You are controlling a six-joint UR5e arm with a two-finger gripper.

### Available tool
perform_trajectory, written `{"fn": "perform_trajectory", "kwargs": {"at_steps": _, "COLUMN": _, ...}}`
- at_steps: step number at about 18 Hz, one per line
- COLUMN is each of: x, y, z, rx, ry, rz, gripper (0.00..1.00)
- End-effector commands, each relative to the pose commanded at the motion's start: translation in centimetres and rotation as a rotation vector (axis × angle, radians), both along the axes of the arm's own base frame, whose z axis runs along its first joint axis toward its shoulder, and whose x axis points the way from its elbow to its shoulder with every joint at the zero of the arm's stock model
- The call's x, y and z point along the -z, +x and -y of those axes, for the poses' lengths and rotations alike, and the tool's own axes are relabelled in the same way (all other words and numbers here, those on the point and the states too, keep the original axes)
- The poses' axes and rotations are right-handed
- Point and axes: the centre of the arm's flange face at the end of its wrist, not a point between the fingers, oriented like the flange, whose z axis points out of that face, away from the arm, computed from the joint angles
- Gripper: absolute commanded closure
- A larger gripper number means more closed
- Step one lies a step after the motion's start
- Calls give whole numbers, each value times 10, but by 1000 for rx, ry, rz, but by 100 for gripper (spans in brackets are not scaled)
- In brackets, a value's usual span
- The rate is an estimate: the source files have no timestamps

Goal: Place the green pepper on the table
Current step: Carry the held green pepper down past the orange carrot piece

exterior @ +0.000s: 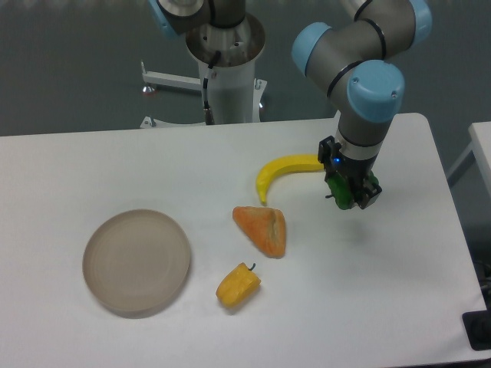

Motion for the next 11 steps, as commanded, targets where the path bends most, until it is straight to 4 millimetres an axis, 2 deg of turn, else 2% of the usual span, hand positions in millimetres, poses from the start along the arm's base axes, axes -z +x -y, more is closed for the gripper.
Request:
{"fn": "perform_trajectory", "kwargs": {"at_steps": 4, "x": 2, "y": -1, "z": -3, "rx": -33, "ry": 2, "rz": 2, "gripper": 61}}
{"fn": "perform_trajectory", "kwargs": {"at_steps": 7, "x": 14, "y": -3, "z": -16, "rx": -51, "ry": 11, "rz": 23, "gripper": 60}}
{"fn": "perform_trajectory", "kwargs": {"at_steps": 11, "x": 35, "y": -6, "z": -50, "rx": -43, "ry": 42, "rz": 20, "gripper": 60}}
